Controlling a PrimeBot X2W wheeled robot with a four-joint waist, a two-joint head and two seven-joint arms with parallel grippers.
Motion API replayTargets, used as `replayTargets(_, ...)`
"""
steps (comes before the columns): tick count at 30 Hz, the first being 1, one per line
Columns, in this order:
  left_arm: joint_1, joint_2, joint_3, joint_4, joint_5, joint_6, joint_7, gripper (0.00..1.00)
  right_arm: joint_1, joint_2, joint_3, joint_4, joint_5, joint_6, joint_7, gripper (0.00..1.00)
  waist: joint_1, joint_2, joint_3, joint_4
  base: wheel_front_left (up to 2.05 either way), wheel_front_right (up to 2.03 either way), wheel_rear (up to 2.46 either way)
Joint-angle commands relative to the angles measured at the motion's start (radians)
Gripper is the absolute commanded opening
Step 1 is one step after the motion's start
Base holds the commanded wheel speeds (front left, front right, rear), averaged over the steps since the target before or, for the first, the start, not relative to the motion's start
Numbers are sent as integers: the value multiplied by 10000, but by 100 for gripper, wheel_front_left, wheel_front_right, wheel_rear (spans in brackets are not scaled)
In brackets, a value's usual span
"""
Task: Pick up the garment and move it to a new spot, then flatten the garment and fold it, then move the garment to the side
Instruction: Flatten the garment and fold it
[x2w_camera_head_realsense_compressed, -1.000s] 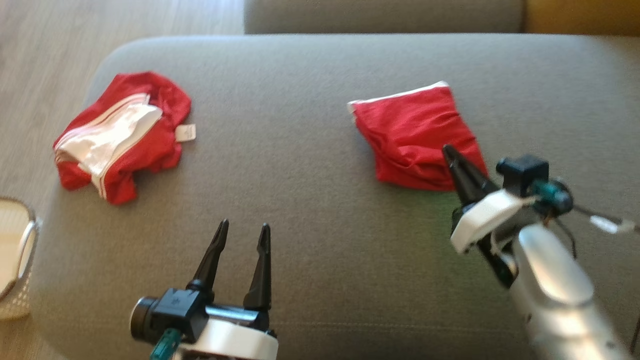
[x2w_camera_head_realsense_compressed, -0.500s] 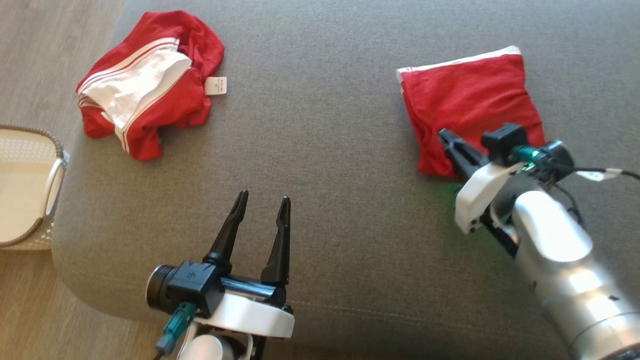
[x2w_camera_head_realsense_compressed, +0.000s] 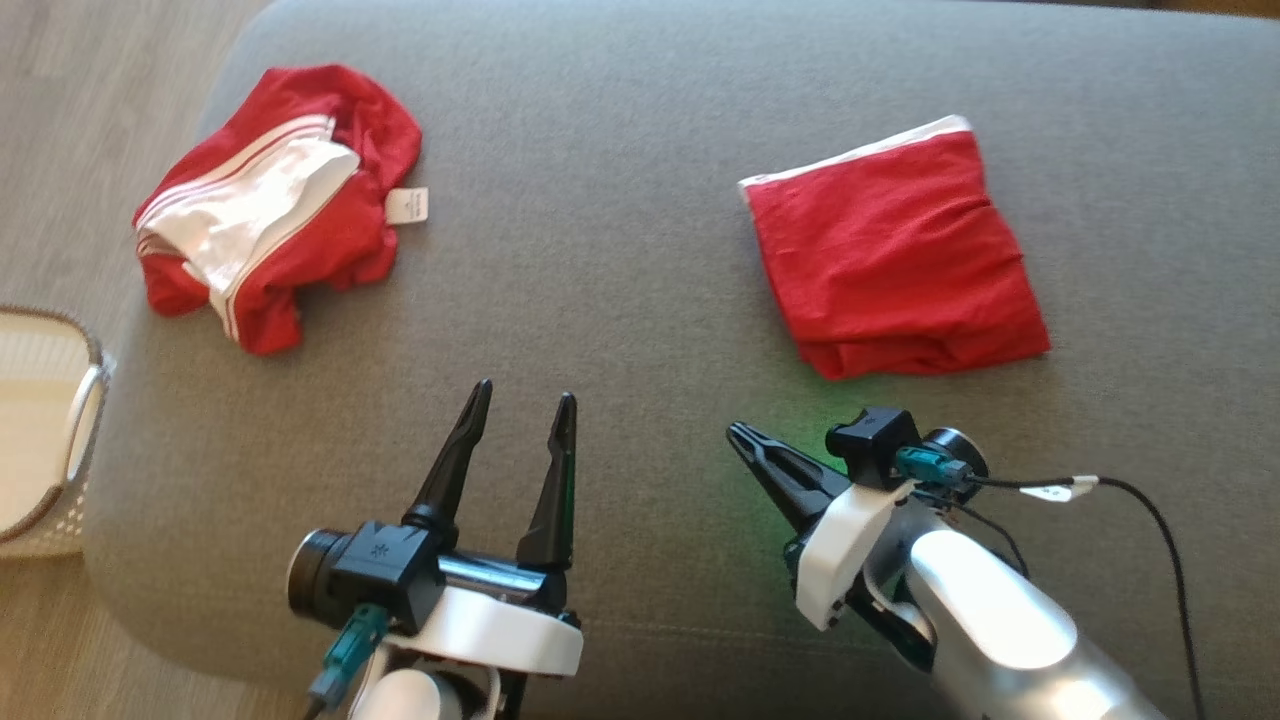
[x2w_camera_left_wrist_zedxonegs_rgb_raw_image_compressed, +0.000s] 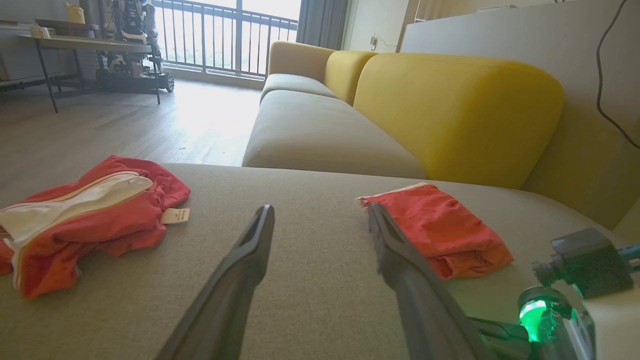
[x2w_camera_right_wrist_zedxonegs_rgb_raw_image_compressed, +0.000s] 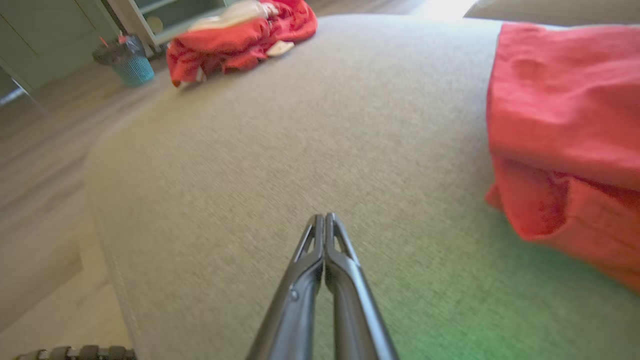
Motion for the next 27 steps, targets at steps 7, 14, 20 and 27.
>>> replayTargets(7,279,5,836,-274,66,240,-51,100,597,-17,-1408,-2023,17,-4,-93,100,0,0,-766,-918,0,0,0)
replayTargets(14,671,5,1391,-309,-132,406,-51,100,1860,123,-3952,-3886,-1378,-4,-93,100,0,0,-1289,-1716,0,0,0)
replayTargets(20,914,5,1772,-336,-306,414,-51,100,3044,367,-5600,-5269,-2212,-4,-93,100,0,0,-1557,-2160,0,0,0)
replayTargets(27,1219,5,2084,-508,-147,399,-51,100,4447,668,-6253,-6276,-2735,-4,-93,100,0,0,-1747,-2360,0,0,0)
